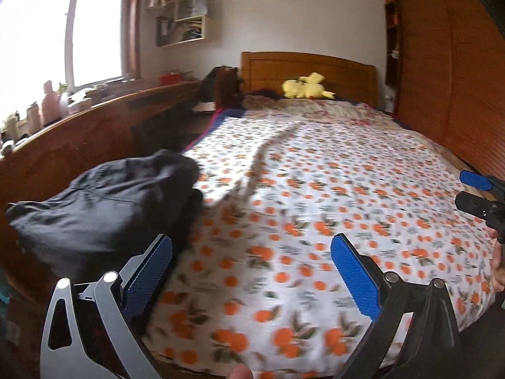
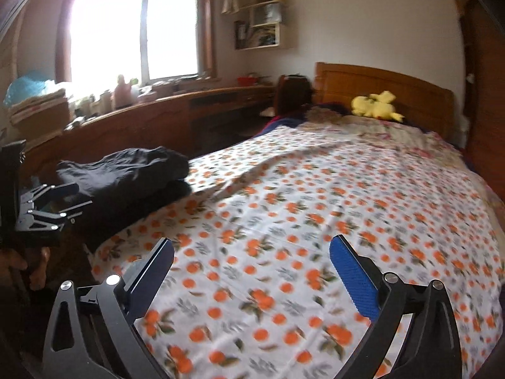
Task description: Fold large clothes
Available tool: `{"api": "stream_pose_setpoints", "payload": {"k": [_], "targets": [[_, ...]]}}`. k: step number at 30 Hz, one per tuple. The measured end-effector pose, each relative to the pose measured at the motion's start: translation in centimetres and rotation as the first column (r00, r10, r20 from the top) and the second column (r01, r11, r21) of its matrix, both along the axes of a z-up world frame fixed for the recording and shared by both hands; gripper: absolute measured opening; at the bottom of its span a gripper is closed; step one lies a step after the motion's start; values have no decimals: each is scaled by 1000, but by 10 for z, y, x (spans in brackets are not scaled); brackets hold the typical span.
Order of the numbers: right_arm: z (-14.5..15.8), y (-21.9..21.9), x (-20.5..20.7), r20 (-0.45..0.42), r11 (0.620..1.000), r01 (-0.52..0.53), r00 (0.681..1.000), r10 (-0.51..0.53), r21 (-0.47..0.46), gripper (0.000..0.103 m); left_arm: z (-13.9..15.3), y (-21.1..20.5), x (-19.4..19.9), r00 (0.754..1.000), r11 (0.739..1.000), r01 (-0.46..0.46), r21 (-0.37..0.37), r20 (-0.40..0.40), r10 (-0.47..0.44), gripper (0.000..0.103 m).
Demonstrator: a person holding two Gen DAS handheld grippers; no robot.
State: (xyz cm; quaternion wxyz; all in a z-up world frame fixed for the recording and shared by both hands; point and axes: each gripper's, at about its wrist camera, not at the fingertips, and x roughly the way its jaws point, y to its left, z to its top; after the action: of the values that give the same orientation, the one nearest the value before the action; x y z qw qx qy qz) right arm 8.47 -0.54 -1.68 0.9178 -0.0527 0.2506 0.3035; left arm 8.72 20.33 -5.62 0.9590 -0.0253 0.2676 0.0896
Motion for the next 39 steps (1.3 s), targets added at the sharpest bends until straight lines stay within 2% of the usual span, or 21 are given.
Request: {"api": "stream_pose_setpoints", "payload": {"k": [8,17,25,39], "targets": [[4,-76,-42,41,983,174,983,-176,64,96,1,-84,3,992,992,118,-34,43,-117,101],[17,-132,-93,84,948,296,948,-306,119,95,22,-154,-21,976,979,203,-1,86,-202,101],[26,-150,-113,97,926,349,926,-365,147,95,38,-175,-40,973,978,207,-21,104,-204,101],[18,-153,-113,89,919,366,921,-381,143,95,43,-184,-49,969,975,224,-9,109,-222,101]]}}
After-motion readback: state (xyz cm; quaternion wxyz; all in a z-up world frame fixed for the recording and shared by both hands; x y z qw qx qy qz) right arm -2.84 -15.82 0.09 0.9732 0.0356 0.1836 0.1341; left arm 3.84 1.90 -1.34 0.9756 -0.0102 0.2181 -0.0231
